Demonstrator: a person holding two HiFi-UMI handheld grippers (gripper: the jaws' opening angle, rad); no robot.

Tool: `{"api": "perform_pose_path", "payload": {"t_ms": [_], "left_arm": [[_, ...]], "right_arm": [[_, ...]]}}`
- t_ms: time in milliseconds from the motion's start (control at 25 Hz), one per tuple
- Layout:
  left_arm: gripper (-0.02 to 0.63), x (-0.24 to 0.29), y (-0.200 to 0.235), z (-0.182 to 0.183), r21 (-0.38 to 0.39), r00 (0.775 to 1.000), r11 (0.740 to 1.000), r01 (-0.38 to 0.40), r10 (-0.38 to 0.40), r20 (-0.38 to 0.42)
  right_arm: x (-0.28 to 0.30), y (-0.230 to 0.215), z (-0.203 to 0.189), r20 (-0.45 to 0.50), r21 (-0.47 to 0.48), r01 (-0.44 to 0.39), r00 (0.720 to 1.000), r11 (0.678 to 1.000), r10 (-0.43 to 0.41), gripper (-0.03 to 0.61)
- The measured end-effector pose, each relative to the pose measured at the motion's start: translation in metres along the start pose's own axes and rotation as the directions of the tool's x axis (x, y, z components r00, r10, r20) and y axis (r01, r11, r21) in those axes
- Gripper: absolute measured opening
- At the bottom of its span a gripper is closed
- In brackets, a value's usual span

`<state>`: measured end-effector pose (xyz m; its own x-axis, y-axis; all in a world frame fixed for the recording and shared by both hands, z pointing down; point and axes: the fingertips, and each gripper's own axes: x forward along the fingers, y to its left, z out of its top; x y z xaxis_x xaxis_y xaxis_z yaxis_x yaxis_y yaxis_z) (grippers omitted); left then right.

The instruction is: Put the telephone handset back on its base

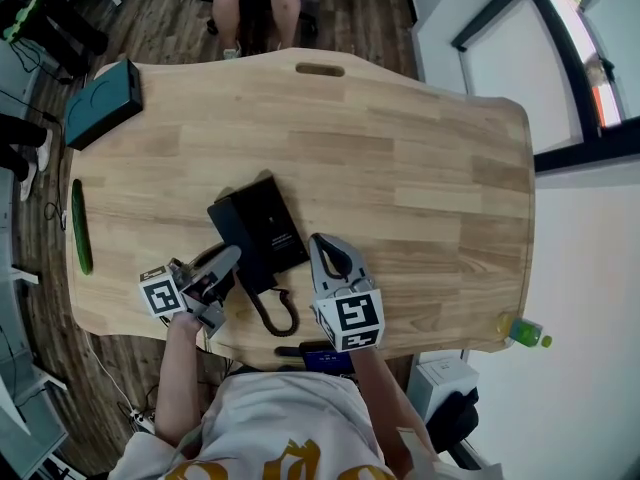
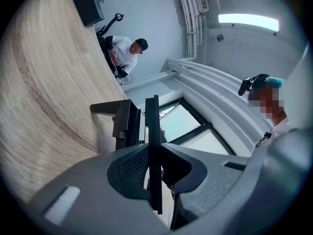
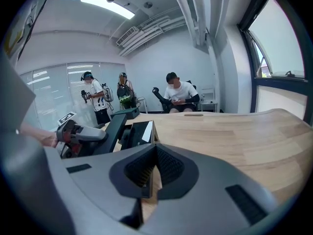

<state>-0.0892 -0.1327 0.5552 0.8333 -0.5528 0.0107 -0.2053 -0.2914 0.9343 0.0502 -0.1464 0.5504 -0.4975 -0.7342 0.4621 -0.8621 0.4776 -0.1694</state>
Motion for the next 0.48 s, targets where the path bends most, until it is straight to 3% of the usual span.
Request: {"api": "perform_pose_path", "payload": {"t_ms": [480], "left_arm": [[0.072,0.003,0.018,-0.002,-0.011,1.000,1.000,-0.018,0.018,0.001]], "right_arm": [[0.013,-0.010,-0.016,-0.039,0.034,-0.005,0.999,0.999,0.006,0.003]]}}
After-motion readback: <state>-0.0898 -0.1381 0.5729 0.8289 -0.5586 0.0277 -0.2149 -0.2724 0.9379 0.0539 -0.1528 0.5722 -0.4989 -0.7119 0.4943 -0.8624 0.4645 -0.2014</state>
